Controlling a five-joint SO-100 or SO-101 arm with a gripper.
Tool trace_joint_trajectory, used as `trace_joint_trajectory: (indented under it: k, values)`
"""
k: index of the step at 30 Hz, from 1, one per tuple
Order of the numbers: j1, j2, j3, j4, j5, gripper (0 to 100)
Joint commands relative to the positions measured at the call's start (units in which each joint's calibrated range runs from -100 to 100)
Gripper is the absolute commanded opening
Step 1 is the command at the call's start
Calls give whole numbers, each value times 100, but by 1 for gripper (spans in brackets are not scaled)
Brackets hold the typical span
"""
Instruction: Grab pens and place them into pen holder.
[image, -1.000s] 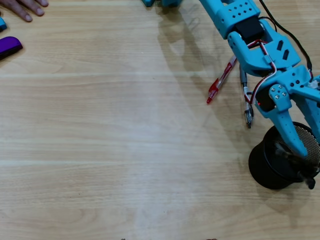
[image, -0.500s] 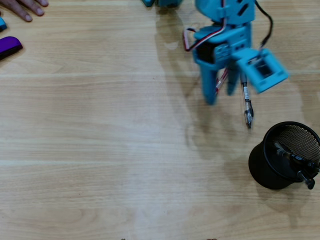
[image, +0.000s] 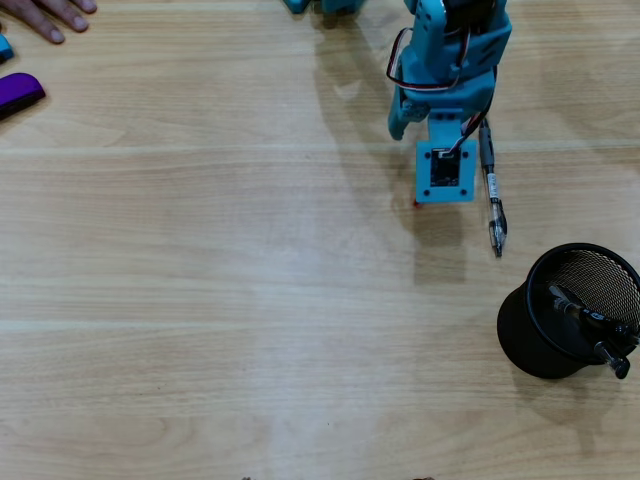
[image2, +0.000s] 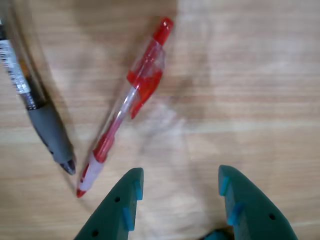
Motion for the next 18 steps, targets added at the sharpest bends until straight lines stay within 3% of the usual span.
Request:
trace_joint_trajectory:
  k: [1, 8, 17, 18]
  values:
    - [-251, 138, 220, -633, -281, 17]
    - [-566, 569, 926, -2412, -286, 18]
    - [-413, 662, 1514, -2627, -286, 17]
    - [-372, 653, 1659, -2627, -297, 14]
